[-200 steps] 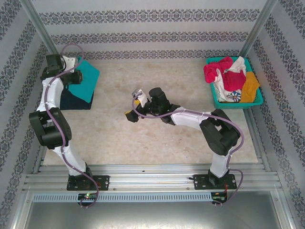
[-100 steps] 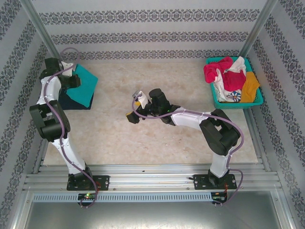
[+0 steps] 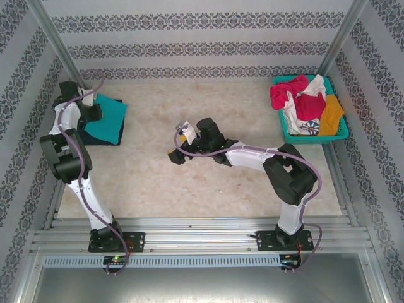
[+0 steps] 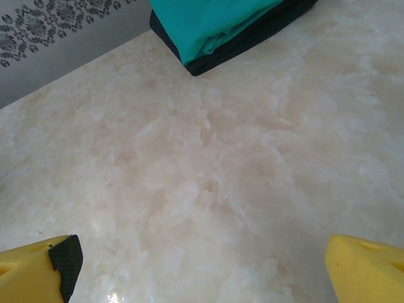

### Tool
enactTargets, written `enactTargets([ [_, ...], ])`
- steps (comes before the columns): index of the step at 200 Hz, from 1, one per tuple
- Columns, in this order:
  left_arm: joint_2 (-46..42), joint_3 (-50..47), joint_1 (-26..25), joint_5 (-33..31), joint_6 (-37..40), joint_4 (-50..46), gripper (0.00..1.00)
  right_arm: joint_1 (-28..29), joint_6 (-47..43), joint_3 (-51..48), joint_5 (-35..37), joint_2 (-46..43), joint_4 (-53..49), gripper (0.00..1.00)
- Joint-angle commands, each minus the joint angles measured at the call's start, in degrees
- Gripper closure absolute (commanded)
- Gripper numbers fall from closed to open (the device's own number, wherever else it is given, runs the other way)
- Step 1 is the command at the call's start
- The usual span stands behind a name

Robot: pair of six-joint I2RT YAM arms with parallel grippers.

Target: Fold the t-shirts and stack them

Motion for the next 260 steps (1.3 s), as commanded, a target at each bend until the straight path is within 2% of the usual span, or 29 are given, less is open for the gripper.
enactTargets([
  [1, 2.03, 0.02, 1.18, -4.86, -0.60, 1.03, 1.00, -0.53, -0.75, 1.61, 0.40, 0.59, -1.11, 0.02],
  [14, 2.43, 0.02, 1.41, -6.29, -0.99, 1.12, 1.00, -0.48, -0.72, 1.52, 0.48, 0.55, -1.21, 0.02],
  [22, 2.61, -0.02, 1.46, -6.97, -1.20, 1.07, 0.96, -0.46, -0.68, 1.52, 0.57, 0.66, -1.24, 0.02],
  [35, 2.77, -0.35, 1.54, -8.38, -1.56, 1.41, 0.70, -0.44, -0.42, 1.63, 0.57, 0.75, -1.32, 0.02],
  [48, 2.69, -0.76, 1.59, -8.89, -1.88, 1.94, 0.58, -0.42, -0.28, 1.63, 0.57, 0.84, -1.36, 0.02],
  [63, 2.39, -0.81, 1.62, -9.40, -3.03, 2.07, 0.37, -0.50, -0.16, 1.69, 0.57, 0.84, -1.49, 0.02],
  [81, 0.51, -2.11, 1.54, -9.54, -4.92, 3.50, 0.23, -0.39, -0.28, 1.80, 0.66, 0.76, -1.89, 0.02],
  [98, -3.25, -5.07, 1.37, -10.07, -7.22, 7.20, 0.01, -0.49, -0.41, 1.80, 0.75, 0.66, -1.95, 0.02],
  [130, -10.45, -12.01, -0.69, -11.15, -9.13, 14.91, 0.00, -0.50, -0.08, 1.96, 0.58, 1.00, -1.94, 0.02],
  [156, -11.56, -13.52, -3.18, -11.63, -8.60, 16.93, 0.00, -0.40, 0.21, 2.30, 0.22, 1.37, -1.98, 0.02],
  [185, -7.31, -10.93, -3.73, -8.11, -10.47, 15.57, 0.00, -0.45, 0.12, 2.31, 0.27, 1.31, -2.40, 0.02],
  [210, -2.33, -7.98, -3.48, -7.63, -12.24, 14.82, 0.00, -0.54, -0.15, 2.09, 0.65, 0.93, -2.96, 0.02],
  [238, 3.31, -4.51, -1.41, -6.89, -15.98, 12.88, 0.00, -0.46, -0.17, 1.64, 1.05, 0.45, -3.52, 0.02],
  [260, 6.39, -3.44, 0.67, -3.82, -19.29, 12.09, 0.00, -0.52, -0.10, 1.35, 1.48, 0.31, -3.57, 0.02],
])
